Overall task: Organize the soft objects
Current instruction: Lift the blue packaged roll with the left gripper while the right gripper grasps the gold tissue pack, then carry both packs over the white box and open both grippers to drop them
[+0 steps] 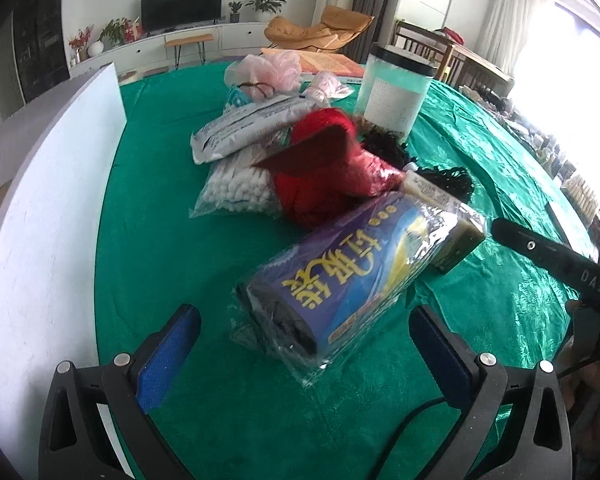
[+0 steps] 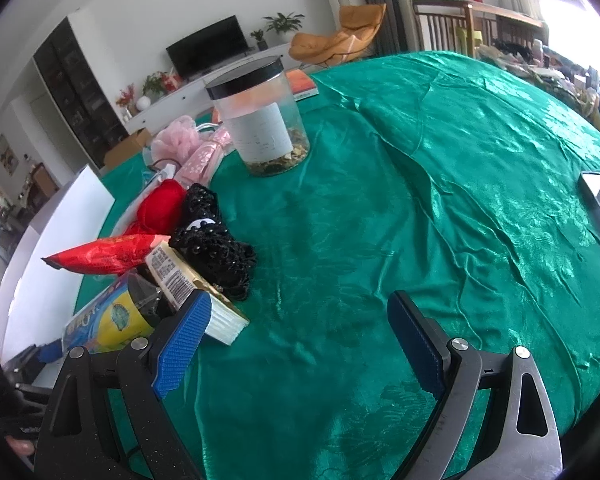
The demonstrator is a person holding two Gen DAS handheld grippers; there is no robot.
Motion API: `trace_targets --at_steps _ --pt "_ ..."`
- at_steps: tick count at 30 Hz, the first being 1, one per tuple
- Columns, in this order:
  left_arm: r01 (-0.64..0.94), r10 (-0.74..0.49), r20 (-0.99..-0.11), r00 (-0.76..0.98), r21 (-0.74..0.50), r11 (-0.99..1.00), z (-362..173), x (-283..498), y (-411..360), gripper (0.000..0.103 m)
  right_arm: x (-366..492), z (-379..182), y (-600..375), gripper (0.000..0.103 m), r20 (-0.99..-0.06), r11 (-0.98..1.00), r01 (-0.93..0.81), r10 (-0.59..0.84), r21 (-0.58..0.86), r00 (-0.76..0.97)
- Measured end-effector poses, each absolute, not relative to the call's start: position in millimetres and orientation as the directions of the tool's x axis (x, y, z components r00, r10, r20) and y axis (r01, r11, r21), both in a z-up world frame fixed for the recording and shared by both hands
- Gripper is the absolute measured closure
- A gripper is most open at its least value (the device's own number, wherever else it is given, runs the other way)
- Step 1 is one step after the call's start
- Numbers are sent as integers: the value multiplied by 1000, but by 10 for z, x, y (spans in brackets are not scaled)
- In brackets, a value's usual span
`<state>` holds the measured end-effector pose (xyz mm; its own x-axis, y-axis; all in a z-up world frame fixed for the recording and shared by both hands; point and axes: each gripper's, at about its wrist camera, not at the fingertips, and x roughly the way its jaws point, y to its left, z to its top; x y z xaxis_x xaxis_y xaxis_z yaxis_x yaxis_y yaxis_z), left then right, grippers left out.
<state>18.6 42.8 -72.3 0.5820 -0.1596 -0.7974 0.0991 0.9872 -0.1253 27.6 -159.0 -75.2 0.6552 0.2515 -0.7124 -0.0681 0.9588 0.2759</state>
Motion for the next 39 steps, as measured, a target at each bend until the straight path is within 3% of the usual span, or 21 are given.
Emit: trace_targets --at_steps 8,10,15,18,19,21,22,26,29,33,36,38,39 --pt "295 -104 -833 543 73 953 -800 552 -90 2 277 -760 -1610 12 -717 955 -73 264 286 646" --pt "286 -31 -824 565 161 945 -809 553 -115 24 297 -776 -1666 11 -719 949 -66 278 309 637" --pt "268 -130 -838 530 20 963 -693 293 113 33 408 -815 -1525 13 -722 890 -212 452 403 524" --pt "221 -147 -842 519 -34 975 -692 130 230 33 515 -816 -1155 13 -776 882 -372 443 289 449" --pt "210 -150 -844 516 -45 977 -704 95 254 34 540 -831 -1043 16 -794 877 -409 428 251 431" --pt "199 -144 -841 521 -45 979 -711 30 276 34 568 -852 -908 65 -807 871 -446 410 208 425" --pt "193 -142 -839 525 -44 980 -700 3 295 34 575 -869 -872 77 -821 875 -448 389 186 419" --pt "162 -139 -827 545 -59 985 -676 -43 388 34 406 -753 -1145 78 -799 845 -412 491 341 346" --pt "127 -145 -815 561 -88 988 -705 -35 443 34 344 -521 -1647 78 -753 856 -328 510 399 416" --pt "92 -154 -809 568 -123 988 -702 3 480 35 848 -433 -2335 77 -691 866 -136 470 481 549" --pt "84 -164 -804 571 -142 986 -655 -18 530 35 1371 -762 -2604 76 -647 769 -48 568 637 510" --pt "74 -165 -805 570 -149 986 -637 -42 565 35 1618 -1007 -2683 64 -694 781 18 545 625 470" --pt "68 -165 -806 568 -154 986 -636 -53 590 35 1673 -1050 -2704 64 -733 817 38 495 575 466"
